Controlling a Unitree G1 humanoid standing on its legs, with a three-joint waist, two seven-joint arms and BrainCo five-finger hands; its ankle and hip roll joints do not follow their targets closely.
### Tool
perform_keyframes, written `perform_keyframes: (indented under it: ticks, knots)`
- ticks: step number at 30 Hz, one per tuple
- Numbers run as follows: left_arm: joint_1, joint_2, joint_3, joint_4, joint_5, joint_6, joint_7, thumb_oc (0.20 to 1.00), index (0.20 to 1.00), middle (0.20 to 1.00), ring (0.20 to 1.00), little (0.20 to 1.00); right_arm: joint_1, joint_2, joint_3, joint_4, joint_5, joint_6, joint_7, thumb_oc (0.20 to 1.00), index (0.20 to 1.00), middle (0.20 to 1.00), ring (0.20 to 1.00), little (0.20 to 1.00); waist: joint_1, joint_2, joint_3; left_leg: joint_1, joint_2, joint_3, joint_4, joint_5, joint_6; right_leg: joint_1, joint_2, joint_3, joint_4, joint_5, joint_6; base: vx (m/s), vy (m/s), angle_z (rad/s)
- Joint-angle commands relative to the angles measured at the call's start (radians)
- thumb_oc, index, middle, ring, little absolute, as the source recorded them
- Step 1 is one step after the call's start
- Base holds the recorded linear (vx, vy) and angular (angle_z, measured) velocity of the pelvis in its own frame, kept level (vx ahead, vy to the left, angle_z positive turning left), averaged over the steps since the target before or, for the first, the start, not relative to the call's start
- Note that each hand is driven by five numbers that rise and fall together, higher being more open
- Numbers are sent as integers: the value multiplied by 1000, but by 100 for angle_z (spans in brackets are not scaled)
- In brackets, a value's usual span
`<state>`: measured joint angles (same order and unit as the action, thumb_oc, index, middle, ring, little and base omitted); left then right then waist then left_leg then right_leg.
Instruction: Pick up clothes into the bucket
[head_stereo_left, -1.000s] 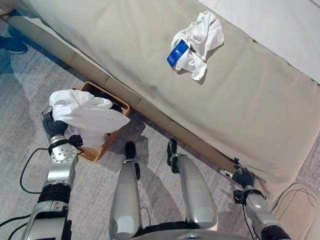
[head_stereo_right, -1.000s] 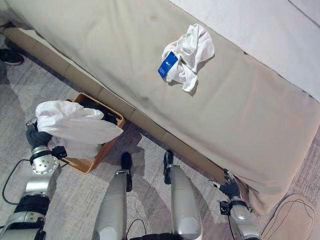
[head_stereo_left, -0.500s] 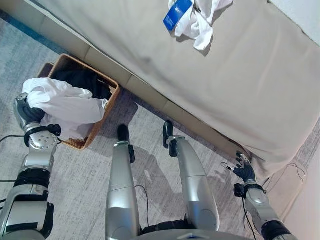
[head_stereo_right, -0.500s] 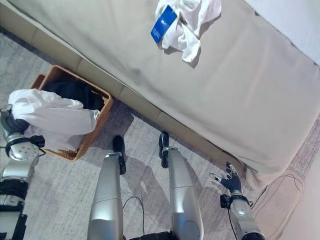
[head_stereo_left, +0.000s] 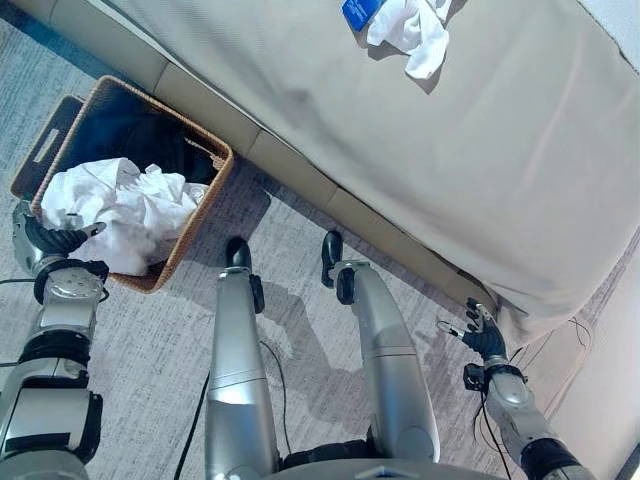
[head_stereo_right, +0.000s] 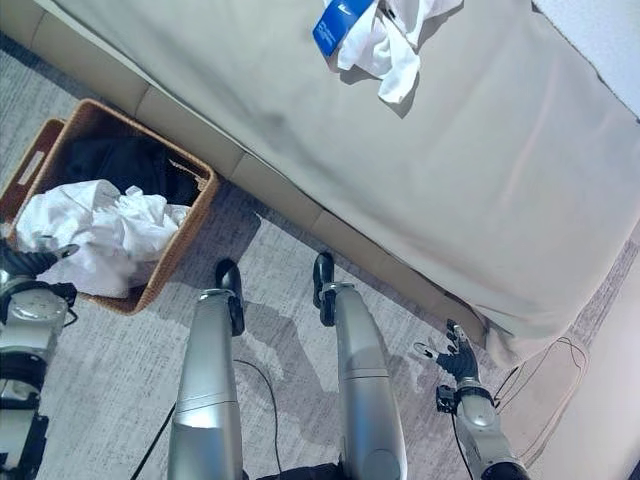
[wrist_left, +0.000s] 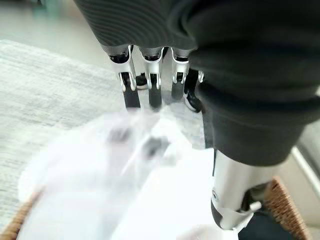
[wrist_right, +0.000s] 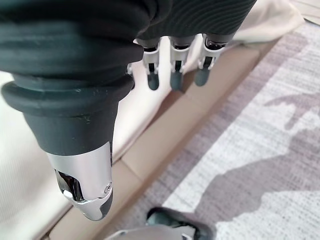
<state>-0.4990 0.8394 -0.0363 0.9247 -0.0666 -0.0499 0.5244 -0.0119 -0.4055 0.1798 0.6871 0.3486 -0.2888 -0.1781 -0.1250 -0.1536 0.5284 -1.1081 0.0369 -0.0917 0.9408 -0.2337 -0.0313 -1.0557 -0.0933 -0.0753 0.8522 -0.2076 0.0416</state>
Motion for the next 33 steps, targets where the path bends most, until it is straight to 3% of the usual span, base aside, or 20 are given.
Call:
perform_keyframes:
  ticks: [1,4,11,14,15,17,19,21,24,26,27,29,33]
  knots:
    - [4,81,-21,7,120,24,-21,1000,1000,1000,1000,1000,13,-46,19,-33,33,-4,18,1000,1000,1000,1000,1000,9,-17,-8,89,-32,30,-2,-92,77,88,-35,32,-59,23,71,-19,35,-1]
    - [17,34,17,17,34,5,-43,1000,1000,1000,1000,1000,4,-55,17,-29,39,2,32,1000,1000,1000,1000,1000,12,-3,-8,115,-40,36,-48,-71,74,106,-45,45,-93,35,64,-34,32,-2]
    - [126,-71,61,-54,-5,-30,-50,1000,1000,1000,1000,1000,-25,-59,20,-28,-6,16,25,1000,1000,1000,1000,1000,31,55,-8,227,-66,61,-204,1,60,187,-64,65,-191,69,55,-48,22,2]
    - [168,-156,57,-108,-63,-87,-53,1000,1000,1000,1000,1000,-49,-56,25,-3,-40,22,2,1000,1000,1000,1000,1000,44,85,-8,317,-78,75,-303,44,56,259,-63,69,-258,94,57,-68,15,2]
    - [166,-190,64,-122,-116,-119,-58,1000,1000,1000,1000,1000,-65,-50,22,9,-45,20,-6,1000,1000,1000,1000,1000,46,90,-8,326,-83,88,-344,94,59,266,-67,65,-293,135,52,-121,-5,-7]
    - [180,-270,39,-129,-225,-193,-114,1000,1000,1000,1000,1000,-97,-41,26,43,-56,20,-21,1000,1000,1000,1000,1000,56,106,-8,424,-94,88,-431,127,54,355,-64,60,-358,154,59,-70,-28,-6]
    - [193,-361,27,-103,-319,-227,-173,1000,1000,1000,1000,1000,-116,-29,30,81,-78,20,-34,1000,1000,1000,1000,1000,61,119,-8,516,-96,84,-508,154,48,442,-62,54,-412,167,63,-6,-48,-3]
    - [221,-437,-19,-116,-319,-237,-210,1000,1000,1000,1000,1000,-121,-16,30,110,-107,30,-41,1000,1000,1000,1000,1000,63,131,-8,637,-97,74,-610,187,33,564,-63,35,-495,186,68,24,-98,0]
    - [260,-501,-57,-132,-316,-241,-224,1000,1000,1000,1000,1000,-110,4,34,138,-132,36,-45,1000,1000,1000,1000,1000,63,142,-48,721,-95,67,-687,216,23,647,-60,21,-562,202,70,98,-95,16]
    - [331,-558,-106,-143,-302,-233,-277,1000,1000,1000,1000,1000,-78,26,38,162,-173,52,-42,1000,1000,1000,1000,1000,65,151,-117,824,-90,63,-768,234,10,759,-54,4,-639,212,74,130,-124,11]
    - [332,-558,-107,-143,-302,-233,-277,1000,1000,1000,1000,1000,-77,25,38,161,-173,52,-42,1000,1000,1000,1000,1000,65,152,-115,829,-90,62,-771,235,10,764,-54,3,-641,213,74,122,-135,6]
    - [386,-597,-164,-66,-185,-211,-310,1000,1000,1000,1000,1000,-52,52,67,232,-238,73,-28,1000,1000,1000,1000,1000,75,149,-203,930,-87,60,-823,236,-2,889,-37,-14,-749,225,73,162,-176,9]
    - [420,-634,-169,20,-122,-194,-309,1000,1000,1000,1000,1000,-36,66,83,275,-263,81,-17,1000,1000,1000,1000,1000,87,142,-260,997,-75,64,-850,229,-8,982,-26,-21,-840,241,74,105,-103,5]
